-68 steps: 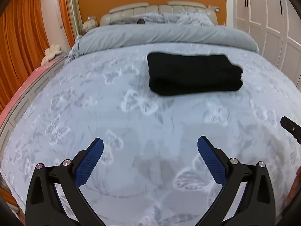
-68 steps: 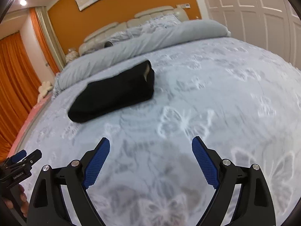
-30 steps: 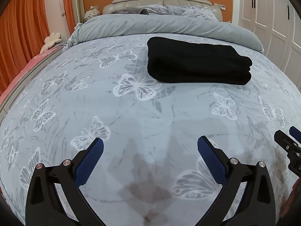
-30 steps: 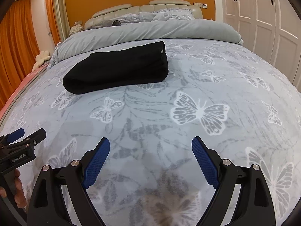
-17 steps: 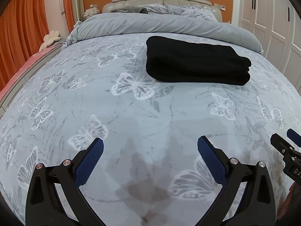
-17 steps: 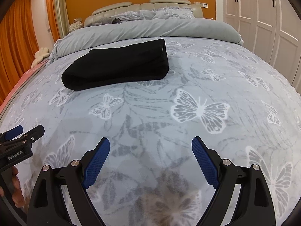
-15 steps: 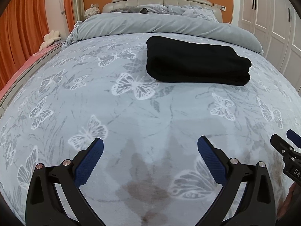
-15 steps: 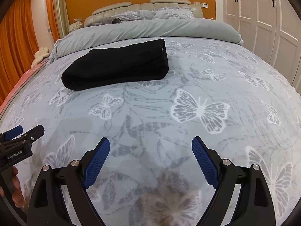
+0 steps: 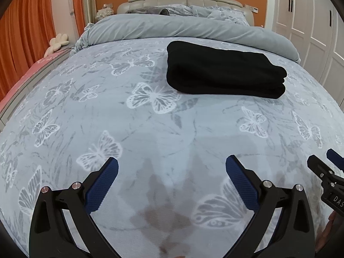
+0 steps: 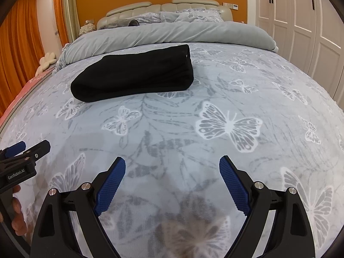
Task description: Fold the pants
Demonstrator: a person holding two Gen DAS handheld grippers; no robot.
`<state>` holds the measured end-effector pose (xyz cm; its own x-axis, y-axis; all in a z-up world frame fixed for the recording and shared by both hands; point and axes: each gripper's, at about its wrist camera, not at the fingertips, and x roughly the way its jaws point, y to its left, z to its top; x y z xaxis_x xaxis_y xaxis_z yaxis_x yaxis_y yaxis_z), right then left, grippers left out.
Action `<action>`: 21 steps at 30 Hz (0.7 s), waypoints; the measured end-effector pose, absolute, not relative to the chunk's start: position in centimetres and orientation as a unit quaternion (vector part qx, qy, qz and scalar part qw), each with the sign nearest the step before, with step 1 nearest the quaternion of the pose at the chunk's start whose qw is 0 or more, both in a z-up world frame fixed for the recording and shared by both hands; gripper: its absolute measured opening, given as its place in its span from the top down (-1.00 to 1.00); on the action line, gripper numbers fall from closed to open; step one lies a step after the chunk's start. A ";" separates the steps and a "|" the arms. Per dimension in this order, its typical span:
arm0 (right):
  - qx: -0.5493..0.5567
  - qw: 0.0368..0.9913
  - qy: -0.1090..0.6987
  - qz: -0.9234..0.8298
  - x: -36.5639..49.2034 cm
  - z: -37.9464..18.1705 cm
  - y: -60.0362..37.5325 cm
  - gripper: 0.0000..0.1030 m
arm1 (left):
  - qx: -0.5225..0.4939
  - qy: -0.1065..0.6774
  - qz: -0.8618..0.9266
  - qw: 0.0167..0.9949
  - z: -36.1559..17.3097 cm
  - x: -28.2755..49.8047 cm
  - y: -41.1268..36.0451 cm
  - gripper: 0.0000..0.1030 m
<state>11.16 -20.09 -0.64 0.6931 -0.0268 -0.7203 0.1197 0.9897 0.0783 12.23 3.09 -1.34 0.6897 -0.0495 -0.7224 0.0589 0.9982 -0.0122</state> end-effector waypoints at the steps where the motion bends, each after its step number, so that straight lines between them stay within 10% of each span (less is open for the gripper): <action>1: 0.059 0.918 0.390 -0.040 11.2 -0.6 -20.1 -0.69 | 0.005 0.395 -0.029 0.918 -1.4 12.3 3.1 -0.91; 21: 0.058 0.917 0.392 -0.038 11.2 -0.7 -20.2 -0.69 | 0.012 0.394 -0.024 0.919 -1.5 12.1 2.8 -0.91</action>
<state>11.19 -20.18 -0.65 0.6892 -0.0244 -0.7242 0.1152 0.9904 0.0763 12.13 2.80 -1.54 0.6877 -0.0335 -0.7252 0.0529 0.9986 0.0040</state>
